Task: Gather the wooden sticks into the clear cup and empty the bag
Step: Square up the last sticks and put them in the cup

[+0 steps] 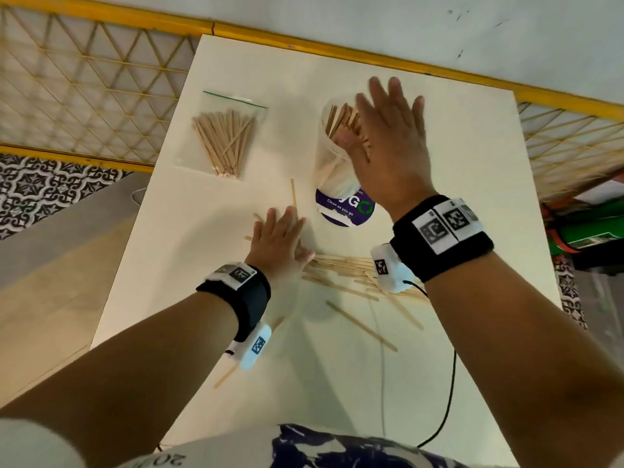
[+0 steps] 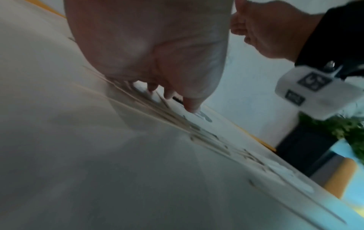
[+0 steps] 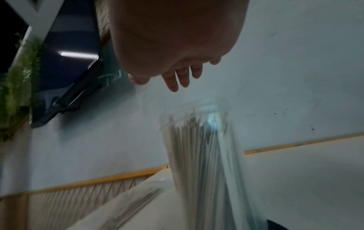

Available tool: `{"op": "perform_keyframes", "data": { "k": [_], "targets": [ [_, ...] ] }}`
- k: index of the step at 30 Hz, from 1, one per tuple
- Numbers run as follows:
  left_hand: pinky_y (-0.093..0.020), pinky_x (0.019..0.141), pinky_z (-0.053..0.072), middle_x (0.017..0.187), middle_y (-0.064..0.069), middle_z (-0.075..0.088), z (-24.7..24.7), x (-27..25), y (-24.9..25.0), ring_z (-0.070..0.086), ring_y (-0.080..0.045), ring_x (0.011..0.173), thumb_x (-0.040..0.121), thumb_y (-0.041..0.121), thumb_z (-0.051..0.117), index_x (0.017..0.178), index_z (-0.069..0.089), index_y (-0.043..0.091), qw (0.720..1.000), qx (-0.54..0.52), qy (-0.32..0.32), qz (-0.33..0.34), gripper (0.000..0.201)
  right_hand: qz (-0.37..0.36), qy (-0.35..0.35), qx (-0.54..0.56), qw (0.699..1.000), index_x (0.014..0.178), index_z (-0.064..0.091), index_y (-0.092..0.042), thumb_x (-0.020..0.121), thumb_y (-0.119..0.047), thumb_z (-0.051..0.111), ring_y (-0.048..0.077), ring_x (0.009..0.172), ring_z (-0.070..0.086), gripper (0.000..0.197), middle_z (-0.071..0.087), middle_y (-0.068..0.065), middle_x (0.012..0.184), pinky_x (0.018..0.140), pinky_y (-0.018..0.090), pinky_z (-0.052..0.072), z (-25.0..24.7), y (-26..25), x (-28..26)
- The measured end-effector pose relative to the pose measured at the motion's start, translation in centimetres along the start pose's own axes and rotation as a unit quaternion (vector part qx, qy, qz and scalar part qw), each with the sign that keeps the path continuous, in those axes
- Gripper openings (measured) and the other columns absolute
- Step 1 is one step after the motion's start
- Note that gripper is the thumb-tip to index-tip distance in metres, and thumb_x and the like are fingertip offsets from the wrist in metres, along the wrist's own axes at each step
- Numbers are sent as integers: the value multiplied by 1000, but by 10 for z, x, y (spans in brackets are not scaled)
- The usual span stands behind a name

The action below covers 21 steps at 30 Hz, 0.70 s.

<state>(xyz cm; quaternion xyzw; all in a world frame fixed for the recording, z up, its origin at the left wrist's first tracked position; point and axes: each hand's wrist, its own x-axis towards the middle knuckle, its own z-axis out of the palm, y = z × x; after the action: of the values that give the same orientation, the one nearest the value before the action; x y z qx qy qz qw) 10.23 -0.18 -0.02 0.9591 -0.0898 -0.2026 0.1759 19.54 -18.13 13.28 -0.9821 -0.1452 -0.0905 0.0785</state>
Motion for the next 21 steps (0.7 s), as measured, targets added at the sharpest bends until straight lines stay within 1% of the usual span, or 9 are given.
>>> {"op": "perform_keyframes", "data": {
  "k": [4, 6, 8, 11, 14, 16, 17, 19, 21],
  "targets": [
    [-45, 118, -5, 160, -5, -15, 17, -23, 14, -17, -29, 146, 95, 51, 38, 152, -2, 14, 997, 29, -35, 64, 78, 108, 40, 123, 986, 147, 33, -11, 99, -50, 29, 23, 149, 13, 62, 23, 8, 159, 123, 40, 8, -3, 29, -33],
    [-45, 120, -5, 160, -3, -14, 20, -39, 19, -20, -24, 145, 96, 51, 36, 152, -2, 14, 993, -1, -66, 98, 77, 151, 3, 158, 976, 147, 35, -13, 101, -45, 31, 20, 149, 14, 56, 25, 5, 159, 122, 38, 10, 9, 41, -60],
    [-46, 119, -7, 161, -1, -9, 18, -58, 16, -22, -20, 143, 90, 61, 32, 152, 1, 18, 991, -9, -71, 116, 82, 182, -76, 164, 967, 147, 34, -16, 101, -45, 32, 21, 150, 10, 55, 21, 3, 160, 122, 45, 7, 27, 51, -98],
    [-55, 113, -11, 160, 1, -13, 10, -86, -9, -24, -24, 143, 73, 77, 37, 152, -3, 24, 996, 33, -46, 66, 103, 222, -199, 119, 947, 151, 22, -26, 94, -58, 34, 24, 150, -8, 66, 2, -1, 163, 118, 57, -5, 48, 65, -160],
    [-62, 110, -9, 151, 0, -34, 17, -125, -41, -30, -29, 141, 68, 81, 46, 146, -24, 19, 992, 87, -85, -36, 122, 214, -281, 89, 931, 153, 0, -31, 70, -79, 45, 28, 146, -22, 106, -18, 1, 161, 111, 65, -9, 57, 75, -219],
    [-62, 111, -7, 149, -5, -39, 33, -150, -53, -32, -30, 138, 74, 79, 36, 145, -26, 17, 990, 82, -101, -64, 113, 157, -323, 62, 931, 152, -10, -31, 53, -90, 43, 32, 144, -27, 127, -27, 3, 158, 107, 66, -13, 67, 74, -244],
    [-63, 111, -3, 152, -8, -33, 40, -159, -54, -27, -33, 140, 77, 76, 26, 148, -20, 16, 992, 76, -84, -52, 104, 131, -330, 50, 934, 151, -11, -32, 52, -93, 40, 33, 144, -26, 127, -28, 3, 158, 107, 65, -13, 73, 72, -249],
    [-66, 109, 8, 159, -14, -11, 50, -167, -53, -7, -41, 144, 87, 60, 18, 152, 1, 10, 996, 78, -46, -25, 84, 110, -313, 53, 942, 152, -7, -33, 64, -90, 31, 35, 145, -22, 111, -23, 3, 160, 110, 63, -11, 82, 64, -248],
    [-67, 108, 15, 160, -12, 2, 52, -159, -50, 4, -43, 144, 93, 46, 19, 152, 12, 11, 996, 81, -28, -3, 69, 96, -281, 71, 952, 153, 3, -30, 78, -72, 22, 38, 147, -14, 88, -13, 5, 162, 114, 61, -4, 86, 52, -240]
  ]
}}
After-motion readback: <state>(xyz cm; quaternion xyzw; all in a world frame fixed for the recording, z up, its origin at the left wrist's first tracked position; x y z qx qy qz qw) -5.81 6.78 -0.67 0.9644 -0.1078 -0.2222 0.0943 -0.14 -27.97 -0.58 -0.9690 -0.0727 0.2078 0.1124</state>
